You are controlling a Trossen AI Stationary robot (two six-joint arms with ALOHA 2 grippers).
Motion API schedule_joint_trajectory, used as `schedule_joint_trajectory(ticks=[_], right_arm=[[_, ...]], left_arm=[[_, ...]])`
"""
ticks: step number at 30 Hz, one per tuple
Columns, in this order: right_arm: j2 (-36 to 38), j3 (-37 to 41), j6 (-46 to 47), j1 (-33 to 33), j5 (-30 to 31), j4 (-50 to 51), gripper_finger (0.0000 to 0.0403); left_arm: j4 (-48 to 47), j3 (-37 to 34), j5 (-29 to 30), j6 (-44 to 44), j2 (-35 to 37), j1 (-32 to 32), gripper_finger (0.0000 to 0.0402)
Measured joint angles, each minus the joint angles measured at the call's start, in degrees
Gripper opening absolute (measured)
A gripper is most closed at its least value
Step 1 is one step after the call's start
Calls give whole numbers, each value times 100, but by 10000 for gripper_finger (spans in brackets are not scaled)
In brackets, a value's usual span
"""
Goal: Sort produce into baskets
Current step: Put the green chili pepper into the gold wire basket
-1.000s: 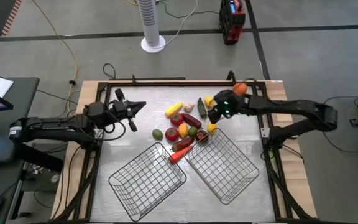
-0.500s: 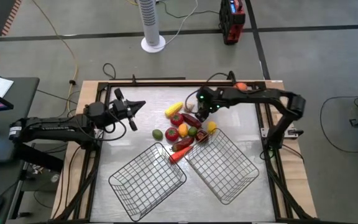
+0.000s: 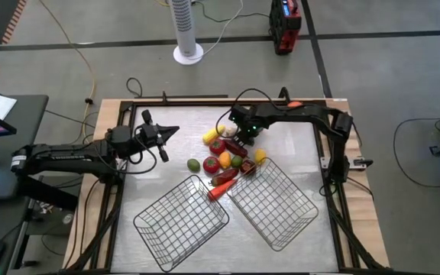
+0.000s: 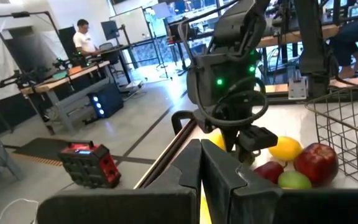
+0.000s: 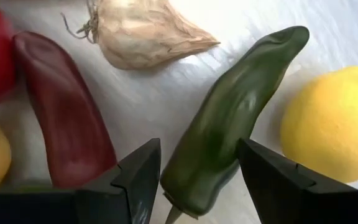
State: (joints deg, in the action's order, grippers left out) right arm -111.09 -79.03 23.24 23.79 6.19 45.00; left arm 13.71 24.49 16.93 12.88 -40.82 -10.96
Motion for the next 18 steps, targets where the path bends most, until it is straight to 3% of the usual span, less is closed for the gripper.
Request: schedule_joint_trajectory(ticks=[13, 18], right_arm=[[-199, -148, -86, 35, 299, 394, 244], [266, -201, -135, -124, 1005, 421, 244]], left_arm=[[-127, 0, 0, 64, 0, 0, 0], [-121, 0, 0, 67, 1, 2, 0]])
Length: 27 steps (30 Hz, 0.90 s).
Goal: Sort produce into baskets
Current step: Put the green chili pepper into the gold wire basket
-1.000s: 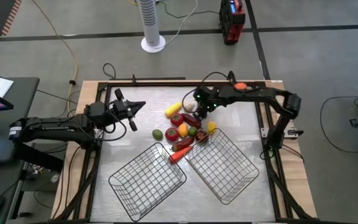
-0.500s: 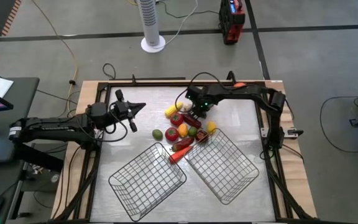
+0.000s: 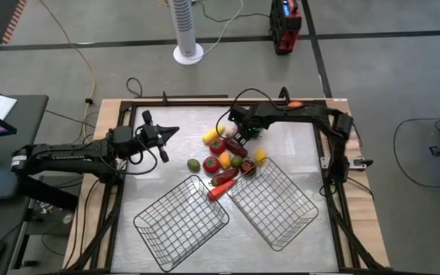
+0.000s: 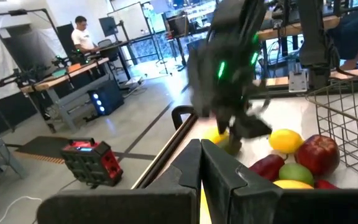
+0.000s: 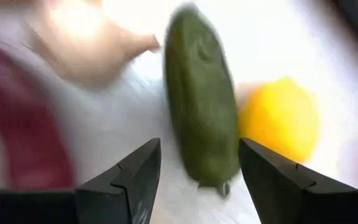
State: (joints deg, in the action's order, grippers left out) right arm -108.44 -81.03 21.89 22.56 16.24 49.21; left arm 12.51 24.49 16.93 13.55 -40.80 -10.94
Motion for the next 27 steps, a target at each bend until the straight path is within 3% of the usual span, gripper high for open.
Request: schedule_joint_trajectory(ticks=[9, 22, 27], right_arm=[[591, -13, -235, -72, 32, 53, 244], [36, 3, -2140, -68, -69, -694, 245], [-170, 0, -3032, -40, -141, -713, 266]], left_arm=[[1, 0, 9, 1, -1, 0, 0], [14, 0, 26, -5, -1, 0, 0], [4, 0, 24, -3, -1, 0, 0]])
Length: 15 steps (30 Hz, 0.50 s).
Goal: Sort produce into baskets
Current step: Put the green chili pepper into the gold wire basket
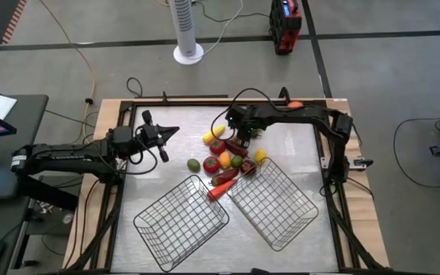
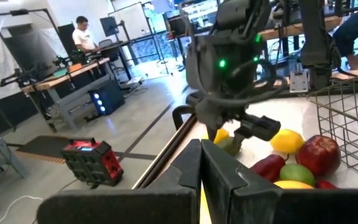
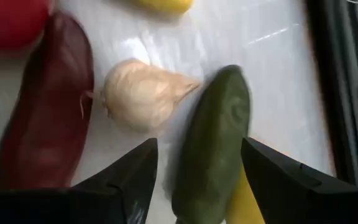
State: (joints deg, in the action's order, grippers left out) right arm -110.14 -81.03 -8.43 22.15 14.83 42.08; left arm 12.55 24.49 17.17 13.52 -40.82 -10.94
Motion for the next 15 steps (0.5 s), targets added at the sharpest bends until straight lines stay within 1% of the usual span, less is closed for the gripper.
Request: schedule_joint_trajectory(ticks=[2, 5, 8, 11, 13, 15], right_arm=[[-5, 2, -207, 0, -5, 11, 284], [16, -4, -254, -2, -30, 3, 319], [14, -149, -115, 16, -134, 349, 359], [25, -227, 61, 80, -401, 424, 389], [11, -212, 87, 121, -589, 438, 397], [8, -210, 82, 165, -671, 370, 395]], left_arm=[[-6, 0, 0, 0, 0, 0, 0], [-11, 0, 0, 1, 0, 0, 0], [-15, 0, 0, 44, 0, 0, 0], [-7, 0, 0, 94, 0, -2, 0], [-4, 0, -2, 101, 0, -1, 0], [-6, 0, -2, 98, 0, -2, 0]])
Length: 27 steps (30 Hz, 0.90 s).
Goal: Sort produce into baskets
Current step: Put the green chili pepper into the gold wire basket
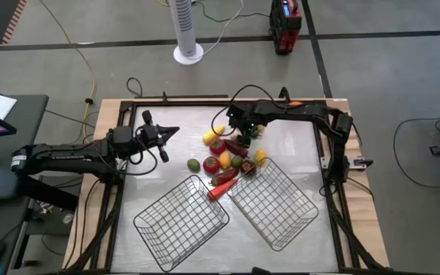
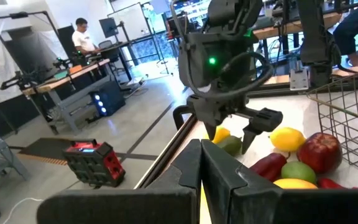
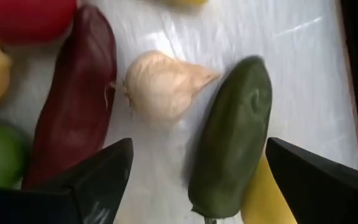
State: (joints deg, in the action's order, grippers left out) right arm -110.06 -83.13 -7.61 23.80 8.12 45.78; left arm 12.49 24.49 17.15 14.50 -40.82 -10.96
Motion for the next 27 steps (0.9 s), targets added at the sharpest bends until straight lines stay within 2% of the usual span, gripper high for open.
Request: schedule_joint_trajectory(ticks=[10, 19, 27], right_arm=[[-18, -4, -343, 298, -178, -302, 364], [-781, -3, -340, 326, -203, -229, 337], [-835, -19, -330, 298, -143, -130, 310]], left_arm=[[-4, 0, -6, -62, 0, 0, 0], [-97, 0, -24, -70, 0, 4, 0], [-138, -2, -24, -63, 2, 4, 0]])
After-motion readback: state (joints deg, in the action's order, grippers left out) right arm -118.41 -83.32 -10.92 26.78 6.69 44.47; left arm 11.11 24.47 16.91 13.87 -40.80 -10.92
